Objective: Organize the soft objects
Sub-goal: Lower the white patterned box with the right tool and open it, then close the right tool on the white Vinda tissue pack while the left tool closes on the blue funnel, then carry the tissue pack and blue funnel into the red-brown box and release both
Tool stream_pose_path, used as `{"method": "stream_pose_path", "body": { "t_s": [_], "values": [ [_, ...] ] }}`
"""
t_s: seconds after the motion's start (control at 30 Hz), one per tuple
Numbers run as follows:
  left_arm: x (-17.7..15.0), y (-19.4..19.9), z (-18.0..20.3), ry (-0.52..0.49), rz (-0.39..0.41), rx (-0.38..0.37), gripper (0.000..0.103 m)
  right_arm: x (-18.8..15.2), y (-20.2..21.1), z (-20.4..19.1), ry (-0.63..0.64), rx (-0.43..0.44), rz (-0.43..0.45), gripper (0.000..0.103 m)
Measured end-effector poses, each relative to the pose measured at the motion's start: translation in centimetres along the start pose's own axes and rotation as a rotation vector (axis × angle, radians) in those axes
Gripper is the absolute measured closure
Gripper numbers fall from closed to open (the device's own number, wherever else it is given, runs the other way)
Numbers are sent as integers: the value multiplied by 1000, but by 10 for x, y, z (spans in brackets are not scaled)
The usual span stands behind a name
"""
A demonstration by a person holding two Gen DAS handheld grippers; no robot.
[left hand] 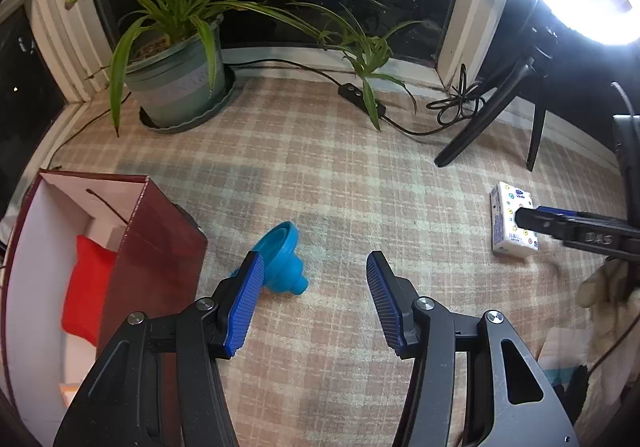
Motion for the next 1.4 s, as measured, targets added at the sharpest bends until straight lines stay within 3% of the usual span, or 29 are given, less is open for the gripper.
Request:
{"method": "stream_pose_path", "body": {
  "t_s": [0.3, 0.47, 0.67, 1.03, 1.27, 1.4],
  "values": [
    [-1, -2, -14, 3, -12, 1, 51, -6, -7, 6, 83, -47, -48, 41],
    [0, -16, -13, -12, -45, -2, 51, 0, 5, 20, 64, -27, -37, 42],
    [-2, -36, -11, 1, -81, 12, 51, 0, 3, 8, 89, 2, -38, 41],
    [-3, -46, -15, -16, -87, 30, 81, -4, -28, -9, 127, -52, -60, 41],
    [-5, -48, -23, 20, -81, 31, 93, -3, -39, -23, 184, -107, -49, 42],
    [-7, -45, -25, 36, -74, 26, 93, -5, -37, -23, 191, -107, -46, 54]
  ]
}}
Point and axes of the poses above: each gripper's, at about its wrist camera, not at the fingertips, and y roughly against the way its jaws point, z to its right, x to its top, the point moved 2 cm from there along -y, roughly the way its jaws point, and after that the axes turned 11 degrees about z, right-handed, at the moved point
